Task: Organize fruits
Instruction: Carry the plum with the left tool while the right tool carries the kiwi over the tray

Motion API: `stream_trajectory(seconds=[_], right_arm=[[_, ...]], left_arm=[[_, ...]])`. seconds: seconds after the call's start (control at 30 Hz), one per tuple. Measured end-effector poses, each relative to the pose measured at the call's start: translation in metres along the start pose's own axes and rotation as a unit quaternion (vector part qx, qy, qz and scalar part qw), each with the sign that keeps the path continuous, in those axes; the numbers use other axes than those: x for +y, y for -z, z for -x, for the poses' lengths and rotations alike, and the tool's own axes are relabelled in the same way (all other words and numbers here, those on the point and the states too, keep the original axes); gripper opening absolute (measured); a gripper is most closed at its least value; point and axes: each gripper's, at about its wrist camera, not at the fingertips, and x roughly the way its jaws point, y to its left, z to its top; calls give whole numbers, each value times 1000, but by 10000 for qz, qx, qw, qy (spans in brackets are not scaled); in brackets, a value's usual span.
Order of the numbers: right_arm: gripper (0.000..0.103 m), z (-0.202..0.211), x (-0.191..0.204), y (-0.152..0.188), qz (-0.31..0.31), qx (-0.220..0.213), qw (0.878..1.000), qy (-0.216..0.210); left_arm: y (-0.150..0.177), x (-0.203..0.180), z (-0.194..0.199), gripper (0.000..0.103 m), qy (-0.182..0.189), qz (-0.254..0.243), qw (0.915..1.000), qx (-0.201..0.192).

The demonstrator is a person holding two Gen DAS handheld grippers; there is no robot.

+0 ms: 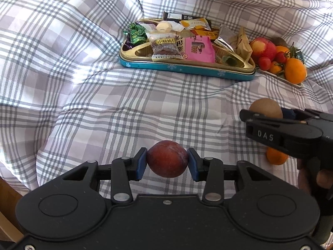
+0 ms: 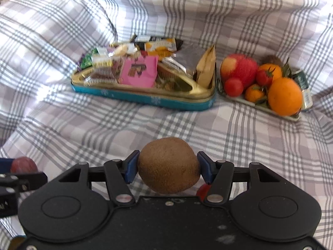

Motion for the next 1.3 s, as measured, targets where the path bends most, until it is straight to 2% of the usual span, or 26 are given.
stream_trajectory(seconds=[0.23,0.47,0.93,1.3], right_arm=[[61,43,-1,-3,-99,-245,9996,-108],[61,95,-12,14,-285,-442,9984,-198],[61,193,-29,73,-683,-813,9941,-209],[61,241,-31,129,-947,-745,9926,-164]], left_arm=[[6,-7,23,50,-53,-106,9997,-191],[20,-20,52,50,-32,-246,9989,-401],[66,-41,101,50,25,-594,9958,-695],[106,-49,119,50,-16,-739,9950,-668]])
